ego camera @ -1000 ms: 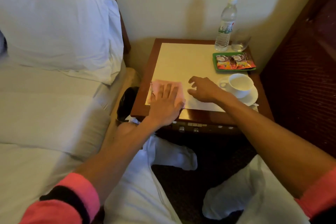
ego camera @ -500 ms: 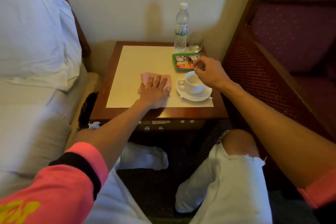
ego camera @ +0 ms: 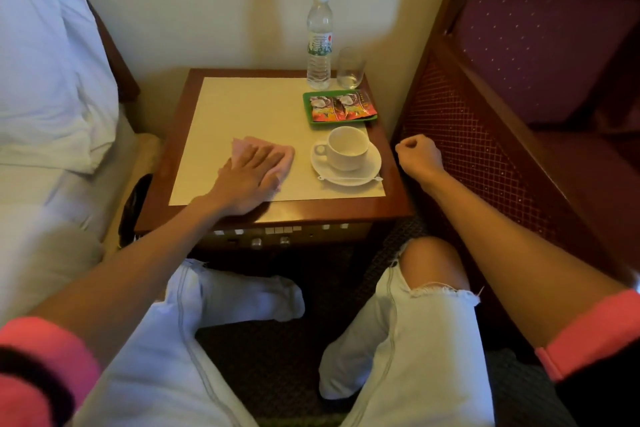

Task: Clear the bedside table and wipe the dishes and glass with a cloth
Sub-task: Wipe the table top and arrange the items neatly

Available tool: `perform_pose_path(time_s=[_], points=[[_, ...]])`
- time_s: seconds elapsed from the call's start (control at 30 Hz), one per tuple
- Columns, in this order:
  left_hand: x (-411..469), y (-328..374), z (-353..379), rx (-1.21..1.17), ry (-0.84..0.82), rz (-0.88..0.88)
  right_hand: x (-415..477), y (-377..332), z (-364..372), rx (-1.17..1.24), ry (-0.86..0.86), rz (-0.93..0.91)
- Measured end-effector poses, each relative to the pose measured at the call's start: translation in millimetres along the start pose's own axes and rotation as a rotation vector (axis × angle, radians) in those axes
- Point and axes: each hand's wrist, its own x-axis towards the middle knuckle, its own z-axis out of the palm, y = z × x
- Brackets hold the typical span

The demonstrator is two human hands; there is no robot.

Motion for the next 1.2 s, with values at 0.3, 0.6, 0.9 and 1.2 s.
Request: perform_pose_path(time_s=[0.3, 0.6, 0.9, 1.2], points=[[-2, -51, -19, 0.128, 0.122, -0.283, -4, 1, 5, 0.038, -0.003, -0.002], [-76, 25, 12, -0.005, 0.097, -0.32, -16, -83, 56, -0.074, 0.283, -0.439], [25, 5, -2, 0.01, 0.086, -0.136, -26, -136, 127, -0.193, 0.06, -0.639], [91, -108, -33, 0.067, 0.128, -0.214, -3, -134, 171, -0.613, -0.086, -0.737]])
